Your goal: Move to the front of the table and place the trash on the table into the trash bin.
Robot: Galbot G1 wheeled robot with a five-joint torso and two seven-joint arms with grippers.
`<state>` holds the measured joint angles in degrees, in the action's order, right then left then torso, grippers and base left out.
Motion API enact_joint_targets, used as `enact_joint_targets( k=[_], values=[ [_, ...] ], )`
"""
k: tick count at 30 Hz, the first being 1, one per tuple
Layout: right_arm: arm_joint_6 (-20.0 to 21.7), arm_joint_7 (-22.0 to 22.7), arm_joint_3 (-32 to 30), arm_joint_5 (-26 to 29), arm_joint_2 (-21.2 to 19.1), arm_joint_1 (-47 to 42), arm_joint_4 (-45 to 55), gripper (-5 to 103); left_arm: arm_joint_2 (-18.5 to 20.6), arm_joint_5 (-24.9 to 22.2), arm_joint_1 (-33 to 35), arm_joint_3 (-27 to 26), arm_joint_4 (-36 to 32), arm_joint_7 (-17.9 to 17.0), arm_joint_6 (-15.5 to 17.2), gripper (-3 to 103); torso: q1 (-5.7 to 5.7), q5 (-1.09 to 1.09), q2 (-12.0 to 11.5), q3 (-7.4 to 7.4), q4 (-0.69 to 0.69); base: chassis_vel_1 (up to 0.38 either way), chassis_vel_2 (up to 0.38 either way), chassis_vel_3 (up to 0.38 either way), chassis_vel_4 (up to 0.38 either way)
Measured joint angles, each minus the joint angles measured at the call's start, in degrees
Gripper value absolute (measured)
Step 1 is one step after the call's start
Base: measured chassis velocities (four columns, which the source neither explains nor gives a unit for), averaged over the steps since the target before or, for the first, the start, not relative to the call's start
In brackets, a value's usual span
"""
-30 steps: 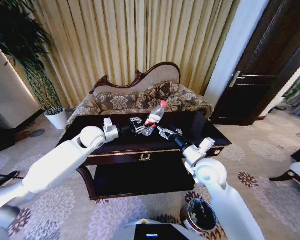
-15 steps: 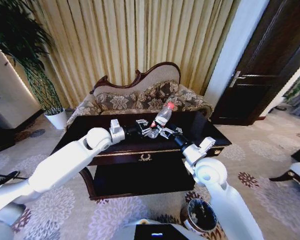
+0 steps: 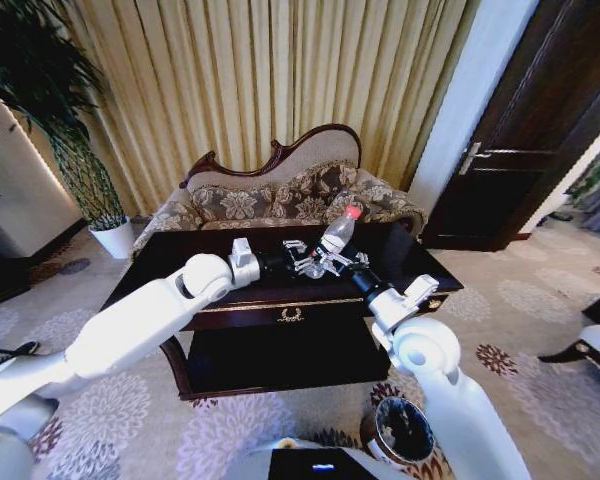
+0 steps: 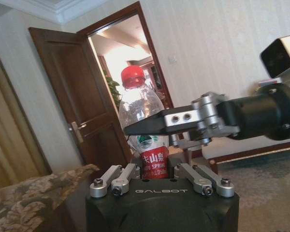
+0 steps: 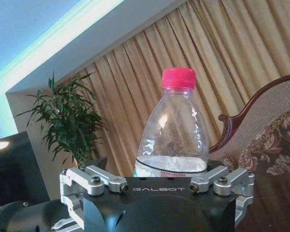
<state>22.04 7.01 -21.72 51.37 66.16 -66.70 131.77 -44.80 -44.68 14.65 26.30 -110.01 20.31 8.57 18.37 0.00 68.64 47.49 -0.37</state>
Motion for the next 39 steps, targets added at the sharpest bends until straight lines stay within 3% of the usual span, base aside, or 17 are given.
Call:
enact_joint_targets(
  k=[12,14,17,18,20,26,28,29,31,32,34,35,37,39],
  values=[
    [0.2,-0.2,-0.1,-0.9,0.0,-0.9,0.0,101,1.2,-0.1,0.4,0.4,-2.0,0.1,0.2,25,0.00,0.00,0.0,0.00,0.00,0.000,0.000,0.000,0.000],
    [0.1,-0.2,-0.1,-1.1,0.0,-0.9,0.1,91,1.5,-0.1,0.6,0.1,-2.1,0.1,0.2,25,0.00,0.00,0.0,0.00,0.00,0.000,0.000,0.000,0.000],
    [0.0,-0.1,0.0,-1.2,0.0,-1.0,0.1,86,1.8,-0.1,0.9,-0.5,-2.3,0.0,0.2,25,0.00,0.00,0.0,0.00,0.00,0.000,0.000,0.000,0.000],
    [0.0,-0.1,0.0,-1.3,0.0,-1.0,0.1,78,1.9,-0.1,1.4,-1.0,-2.3,0.1,0.1,25,0.00,-0.01,0.0,0.00,0.00,0.000,0.000,0.000,0.000],
    [-0.1,-0.1,0.0,-1.4,0.1,-1.1,0.2,78,2.0,-0.1,1.8,-1.3,-2.4,0.0,0.1,25,0.00,0.00,0.0,0.00,0.00,0.000,0.000,0.000,0.000],
    [-0.1,-0.1,0.4,-1.4,0.1,-1.2,0.3,65,2.5,0.0,3.4,-1.8,-3.0,-1.1,-0.4,25,0.00,-0.01,0.0,0.00,0.00,0.000,0.000,0.000,0.000],
    [-0.1,-0.1,0.5,-1.6,0.2,-1.4,0.3,58,2.6,0.0,4.0,-1.8,-3.7,-3.3,-0.4,22,0.00,-0.01,0.0,0.00,0.00,0.000,0.000,0.000,0.000],
    [-0.2,-0.2,0.5,-1.7,0.3,-1.6,0.3,57,2.7,0.0,4.1,-1.8,-3.9,-4.0,-0.5,27,0.00,-0.01,0.0,0.00,0.00,0.000,0.000,0.000,0.000],
    [-0.3,-0.2,0.5,-1.8,0.3,-1.7,0.3,54,2.8,0.0,4.1,-1.8,-3.9,-4.3,-0.5,27,0.00,0.00,0.0,0.00,0.00,0.000,0.000,0.000,0.000],
    [-0.3,-0.2,0.4,-1.9,0.3,-1.8,0.3,51,2.8,0.0,4.1,-1.8,-3.9,-4.8,-0.4,38,0.00,0.00,0.0,0.00,0.00,0.000,0.000,0.000,0.000],
    [-0.3,-0.2,0.4,-1.9,0.3,-1.8,0.4,47,2.8,0.0,4.0,-1.8,-3.9,-5.0,-0.4,38,0.00,0.00,0.0,0.00,0.00,0.000,0.000,0.000,0.000],
    [-0.3,-0.2,0.3,-2.0,0.3,-1.8,0.4,45,2.8,0.0,4.0,-1.8,-3.9,-5.3,-0.3,48,0.00,0.00,0.0,0.00,0.00,0.000,0.000,0.000,0.000],
    [-0.3,-0.3,0.3,-2.0,0.3,-1.8,0.4,41,2.8,0.1,4.0,-1.7,-3.9,-5.5,-0.3,48,0.00,-0.01,0.0,0.00,0.00,0.000,0.000,0.000,0.000],
    [-0.3,-0.3,0.3,-2.0,0.4,-1.8,0.4,38,2.8,0.1,4.0,-1.7,-4.0,-5.8,-0.1,59,0.00,-0.01,0.0,0.00,0.00,0.000,0.000,0.000,0.000]
  ],
)
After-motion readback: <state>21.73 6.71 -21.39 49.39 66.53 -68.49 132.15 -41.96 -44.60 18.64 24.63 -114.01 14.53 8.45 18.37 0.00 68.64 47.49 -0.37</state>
